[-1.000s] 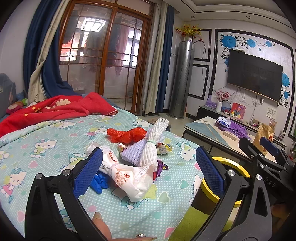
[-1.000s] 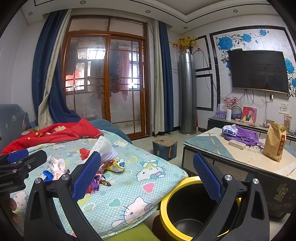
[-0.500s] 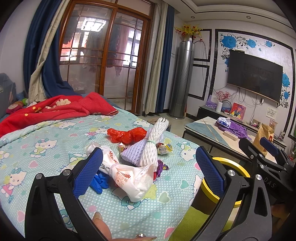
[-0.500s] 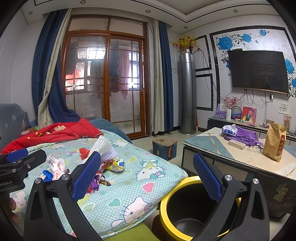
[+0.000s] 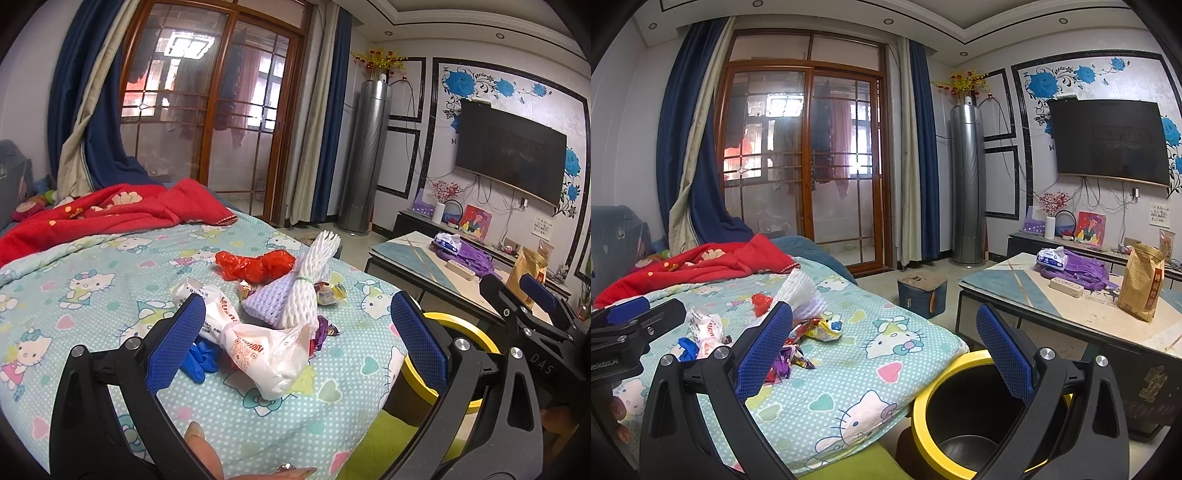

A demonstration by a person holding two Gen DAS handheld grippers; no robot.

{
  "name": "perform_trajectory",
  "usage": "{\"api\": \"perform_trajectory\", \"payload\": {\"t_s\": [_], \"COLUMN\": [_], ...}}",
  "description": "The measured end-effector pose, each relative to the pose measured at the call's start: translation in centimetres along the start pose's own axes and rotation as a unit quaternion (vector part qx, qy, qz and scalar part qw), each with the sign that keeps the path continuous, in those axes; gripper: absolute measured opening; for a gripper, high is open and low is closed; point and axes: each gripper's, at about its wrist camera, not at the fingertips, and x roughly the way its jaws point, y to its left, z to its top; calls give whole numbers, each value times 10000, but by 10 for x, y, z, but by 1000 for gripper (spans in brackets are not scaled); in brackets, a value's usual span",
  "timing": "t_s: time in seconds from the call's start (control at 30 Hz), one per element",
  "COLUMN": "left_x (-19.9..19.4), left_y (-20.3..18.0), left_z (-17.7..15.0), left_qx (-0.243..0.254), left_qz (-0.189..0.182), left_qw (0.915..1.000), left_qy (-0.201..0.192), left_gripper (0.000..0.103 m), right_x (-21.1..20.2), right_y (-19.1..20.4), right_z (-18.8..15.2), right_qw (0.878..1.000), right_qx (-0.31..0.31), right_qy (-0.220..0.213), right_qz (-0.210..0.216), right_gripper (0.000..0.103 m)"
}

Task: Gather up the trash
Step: 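Reach the left tool to the white plastic bag while the right tool reaches the white foam net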

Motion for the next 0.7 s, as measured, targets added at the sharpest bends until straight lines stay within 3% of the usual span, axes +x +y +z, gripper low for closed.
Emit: {"api": "perform_trajectory", "payload": {"t_s": [0.23, 0.7], "left_x": [3, 6], "left_y": [8, 52], "left_z": [-3, 3], "left_qx": [-168, -727], "left_qz": [39, 458], "left_qw": [9998, 9961], "left_qy": [59, 225], "left_gripper": [92, 92], "right_x": [-1, 5], "right_y": [6, 51], "right_z": [3, 13], "right_qw": [9998, 9895], "right_qx": [-79, -720], "right_qy": [17, 368], "right_qz": [170, 1197], "right_gripper": [97, 97]}}
